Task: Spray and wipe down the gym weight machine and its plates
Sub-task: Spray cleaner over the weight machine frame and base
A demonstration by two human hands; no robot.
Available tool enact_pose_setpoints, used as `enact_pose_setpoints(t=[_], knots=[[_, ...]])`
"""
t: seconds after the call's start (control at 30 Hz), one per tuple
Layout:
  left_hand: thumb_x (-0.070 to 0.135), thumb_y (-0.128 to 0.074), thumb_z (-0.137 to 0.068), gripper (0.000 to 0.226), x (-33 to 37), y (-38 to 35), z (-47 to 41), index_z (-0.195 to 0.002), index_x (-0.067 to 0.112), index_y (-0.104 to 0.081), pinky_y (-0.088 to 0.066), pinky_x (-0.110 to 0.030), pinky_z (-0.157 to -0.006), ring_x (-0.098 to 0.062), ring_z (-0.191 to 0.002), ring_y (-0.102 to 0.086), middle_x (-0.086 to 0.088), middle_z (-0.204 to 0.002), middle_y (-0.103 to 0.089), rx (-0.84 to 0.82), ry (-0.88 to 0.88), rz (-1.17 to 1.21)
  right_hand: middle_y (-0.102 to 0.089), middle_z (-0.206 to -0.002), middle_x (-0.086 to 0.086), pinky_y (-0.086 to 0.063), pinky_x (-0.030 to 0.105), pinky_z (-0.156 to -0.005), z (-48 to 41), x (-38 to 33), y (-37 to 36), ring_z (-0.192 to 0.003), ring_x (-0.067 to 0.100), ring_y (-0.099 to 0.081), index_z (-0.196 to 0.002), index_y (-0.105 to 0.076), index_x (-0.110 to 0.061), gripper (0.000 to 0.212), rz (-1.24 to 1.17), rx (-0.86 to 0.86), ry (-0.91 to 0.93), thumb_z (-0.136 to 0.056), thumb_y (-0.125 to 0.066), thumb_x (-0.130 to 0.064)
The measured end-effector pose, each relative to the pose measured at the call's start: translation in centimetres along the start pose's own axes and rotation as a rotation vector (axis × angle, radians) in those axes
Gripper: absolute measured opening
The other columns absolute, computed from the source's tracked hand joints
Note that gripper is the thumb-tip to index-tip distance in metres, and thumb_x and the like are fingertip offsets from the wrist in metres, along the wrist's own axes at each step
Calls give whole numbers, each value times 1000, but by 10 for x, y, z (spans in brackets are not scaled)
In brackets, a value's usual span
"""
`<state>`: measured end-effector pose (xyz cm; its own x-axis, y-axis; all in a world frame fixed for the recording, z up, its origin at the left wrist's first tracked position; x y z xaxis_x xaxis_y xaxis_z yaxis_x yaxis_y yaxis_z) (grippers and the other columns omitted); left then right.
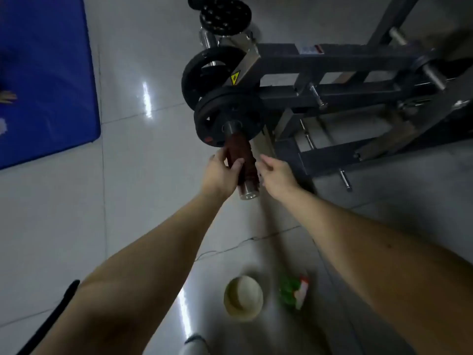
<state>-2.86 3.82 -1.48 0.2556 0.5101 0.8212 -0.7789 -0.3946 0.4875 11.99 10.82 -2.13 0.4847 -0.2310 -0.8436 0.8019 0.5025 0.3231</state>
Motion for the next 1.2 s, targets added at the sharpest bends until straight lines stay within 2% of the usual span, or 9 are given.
enact_pose_setpoints(t=[0.13,0.23,0.33,0.5,0.63,0.77,0.9,1.07,1.2], knots=[[38,-66,-96,59,-10,-13,-8,-148,19,-44,-56,-34,-92,-16,-104,-64,4,-119,-60,66,-160,38,-70,-120,9,-59,47,-93,-22,26,-14,-107,26,-69,-127,-66,-30,29,-100,-90,70,-106,-50,-41],[39,-68,-95,53,-8,-8,-7,-141,17,-54,-50,-20,-79,-9,-94,-61,7,-114,-62,125,-265,-79,-74,-106,8,-58,38,-83,-28,31,-14,-98,24,-71,-112,-72,-23,23,-130,-36,194,-104,-55,-36],[35,-69,-94,25,2,0,-2,-111,17,-68,-49,-20,-65,-12,-83,-66,7,-92,-65,189,-359,-214,-75,-96,4,-54,27,-72,-28,28,-7,-92,19,-71,-105,-75,-17,14,-142,61,340,-99,-65,-25],[36,-68,-90,15,21,7,27,-91,22,-62,-52,-42,-94,-27,-107,-56,-5,-113,-54,241,-510,-281,-75,-95,-3,-60,25,-73,1,18,12,-89,11,-73,-101,-73,-31,13,-141,67,468,-99,-65,-22],[22,-67,-89,20,40,-9,69,-100,12,-53,-57,-35,-77,-19,-90,-65,-4,-102,-65,83,-546,-166,-74,-93,-6,-55,15,-65,37,16,44,-80,0,-72,-113,-72,-23,19,-165,60,523,-100,-64,-13],[4,-60,-88,28,33,-48,102,-109,14,-45,-51,-24,-63,-9,-76,-59,0,-95,-60,-41,-605,-133,-76,-99,-2,-59,21,-74,61,48,76,-89,7,-74,-115,-72,-21,22,-122,23,544,-98,-65,-8],[-4,-56,-89,63,-1,-95,117,-146,19,-45,-50,-18,-97,-2,-109,-59,10,-126,-59,-240,-625,-214,-74,-92,-1,-54,18,-77,71,110,88,-79,0,-70,-112,-72,-18,23,-36,38,438,-92,-74,-7],[-6,-56,-86,38,-55,-136,123,-117,13,-69,-52,-30,-94,-15,-101,-62,1,-108,-68,-320,-501,-255,-73,-94,14,-61,28,-77,86,196,83,-84,15,-70,-114,-71,-16,22,2,15,285,-95,-70,-6],[-1,-60,-87,21,-97,-163,122,-101,10,-71,-52,-16,-72,-20,-93,-65,-4,-101,-68,-374,-358,-351,-73,-102,1,-59,38,-92,109,278,76,-97,18,-70,-115,-68,-27,18,52,78,226,-98,-66,-21]])
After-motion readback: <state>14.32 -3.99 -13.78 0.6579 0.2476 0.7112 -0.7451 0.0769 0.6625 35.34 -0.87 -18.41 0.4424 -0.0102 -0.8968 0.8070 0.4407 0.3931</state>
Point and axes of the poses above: each hand's wrist, its own z-axis away from the middle knuckle, its own y-axis out of the back of the hand, x = y × z, the point moved 5 cm from there along -z, towards the middle knuckle
